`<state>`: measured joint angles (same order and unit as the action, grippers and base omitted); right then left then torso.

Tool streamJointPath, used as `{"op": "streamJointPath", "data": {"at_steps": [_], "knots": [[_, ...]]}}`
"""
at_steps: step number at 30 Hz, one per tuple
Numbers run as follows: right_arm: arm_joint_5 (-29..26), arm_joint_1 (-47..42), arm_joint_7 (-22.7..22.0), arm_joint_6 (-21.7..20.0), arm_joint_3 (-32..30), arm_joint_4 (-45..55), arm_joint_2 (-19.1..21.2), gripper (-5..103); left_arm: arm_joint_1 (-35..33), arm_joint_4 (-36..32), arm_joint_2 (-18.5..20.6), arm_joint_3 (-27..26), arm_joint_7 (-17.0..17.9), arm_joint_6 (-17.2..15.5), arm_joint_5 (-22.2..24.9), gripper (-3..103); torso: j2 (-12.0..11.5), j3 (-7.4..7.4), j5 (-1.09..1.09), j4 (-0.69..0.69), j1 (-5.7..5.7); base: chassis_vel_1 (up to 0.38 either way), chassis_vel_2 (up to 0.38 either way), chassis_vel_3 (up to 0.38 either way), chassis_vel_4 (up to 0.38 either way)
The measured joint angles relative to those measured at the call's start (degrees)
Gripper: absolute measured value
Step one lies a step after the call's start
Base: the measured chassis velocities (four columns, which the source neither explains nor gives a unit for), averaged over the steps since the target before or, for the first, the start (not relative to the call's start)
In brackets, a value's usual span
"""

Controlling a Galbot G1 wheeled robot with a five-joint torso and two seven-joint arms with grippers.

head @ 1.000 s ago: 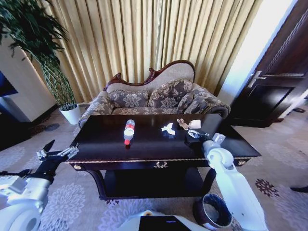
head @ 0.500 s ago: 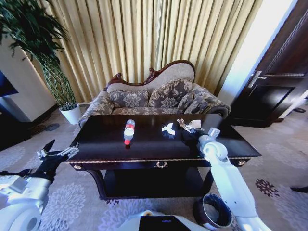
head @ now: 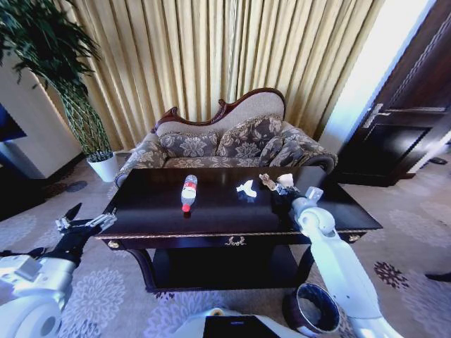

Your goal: Move to the front of the table and place the trash on the table into the trash bin.

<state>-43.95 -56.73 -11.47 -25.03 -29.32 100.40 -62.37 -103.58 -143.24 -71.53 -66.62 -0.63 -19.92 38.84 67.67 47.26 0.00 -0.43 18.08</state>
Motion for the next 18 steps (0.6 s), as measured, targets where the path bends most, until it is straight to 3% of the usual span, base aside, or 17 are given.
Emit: {"op": "streamJointPath", "data": {"at_steps": [2,5,18], "knots": [[0.0,-0.01,0.0,0.01,0.09,0.04,0.04,19,-0.03,0.0,0.01,0.0,0.0,0.0,0.01,100,0.0,0.0,0.0,0.0,0.0,0.0,0.0,0.0,0.0],[0.0,-0.01,0.02,0.03,0.45,0.22,-0.01,3,-0.04,0.0,0.05,0.0,0.02,0.02,0.03,100,0.0,0.0,0.0,0.01,0.0,0.0,0.0,0.0,0.0],[0.0,-1.19,0.02,0.17,0.12,1.9,-0.1,0,-0.15,0.0,0.25,-0.33,0.07,0.33,0.23,100,0.0,0.0,0.0,0.01,0.0,0.0,0.0,0.0,0.0]]}}
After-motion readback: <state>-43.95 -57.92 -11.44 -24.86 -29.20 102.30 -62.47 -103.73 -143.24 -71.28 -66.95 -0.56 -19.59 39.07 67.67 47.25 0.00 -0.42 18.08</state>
